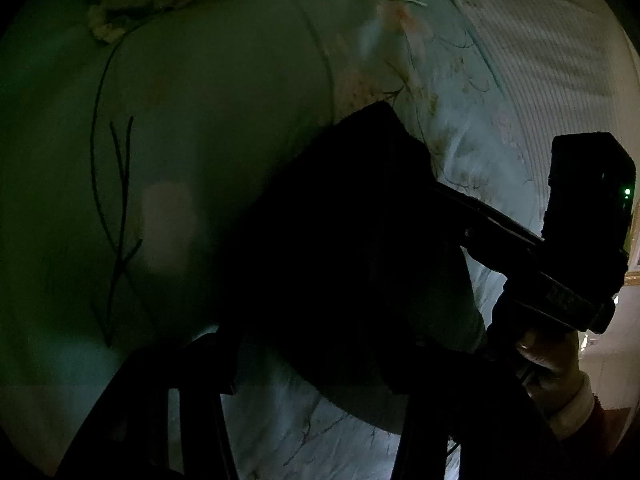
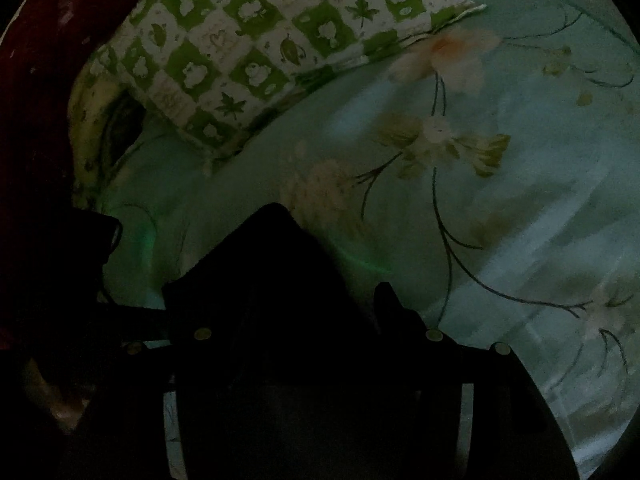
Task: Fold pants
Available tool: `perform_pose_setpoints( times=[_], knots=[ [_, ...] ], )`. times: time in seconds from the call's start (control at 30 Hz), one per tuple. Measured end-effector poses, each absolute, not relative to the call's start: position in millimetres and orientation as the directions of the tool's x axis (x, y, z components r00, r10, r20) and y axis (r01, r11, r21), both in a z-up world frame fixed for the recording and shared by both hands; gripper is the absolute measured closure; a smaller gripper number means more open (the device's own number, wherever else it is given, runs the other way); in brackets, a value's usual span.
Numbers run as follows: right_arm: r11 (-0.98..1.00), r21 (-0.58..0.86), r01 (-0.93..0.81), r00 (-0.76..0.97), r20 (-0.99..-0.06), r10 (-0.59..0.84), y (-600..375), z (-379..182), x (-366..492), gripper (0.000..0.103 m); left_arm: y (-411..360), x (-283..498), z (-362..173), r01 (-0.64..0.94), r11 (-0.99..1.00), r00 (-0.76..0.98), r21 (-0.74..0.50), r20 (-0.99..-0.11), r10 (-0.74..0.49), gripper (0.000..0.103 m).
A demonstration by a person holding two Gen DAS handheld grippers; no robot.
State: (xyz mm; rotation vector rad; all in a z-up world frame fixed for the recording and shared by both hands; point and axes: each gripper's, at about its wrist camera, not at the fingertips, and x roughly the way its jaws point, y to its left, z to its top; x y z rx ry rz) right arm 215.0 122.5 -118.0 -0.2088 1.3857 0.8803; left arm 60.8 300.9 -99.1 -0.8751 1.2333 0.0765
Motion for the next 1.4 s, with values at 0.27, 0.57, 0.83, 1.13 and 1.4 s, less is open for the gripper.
perform_pose_setpoints(
  times=[0.27, 0.57, 0.83, 1.13, 1.4],
  knots=[
    [0.659, 0.38, -0.648, -0.094, -0.9, 0.427, 127.2, -120.8, 214.6, 0.069, 300.6, 67.7, -97.1, -0.483, 0.706, 0.38, -0.518, -0.85, -0.364, 0.079],
    [0.631, 0.425, -0.649, -0.07, -0.859, 0.507, 111.1, -80.8, 209.8, 0.078, 284.5, 70.3, -55.6, -0.398, 0.755, 0.434, -0.521, -0.832, -0.345, 0.085],
    [0.615, 0.477, -0.628, 0.006, -0.787, 0.617, 57.9, -26.8, 204.8, 0.078, 247.9, 75.7, -3.6, -0.274, 0.794, 0.487, -0.542, -0.79, -0.372, 0.085],
    [0.642, 0.503, -0.579, 0.14, -0.714, 0.686, -17.0, 27.7, 177.5, 0.078, 174.3, 78.4, 43.8, -0.084, 0.843, 0.494, -0.532, -0.757, -0.428, 0.085],
    [0.692, 0.513, -0.508, 0.258, -0.676, 0.691, -99.9, 48.4, 142.3, 0.078, 98.5, 78.9, 59.2, 0.047, 0.861, 0.445, -0.506, -0.761, -0.471, 0.085]
  ],
)
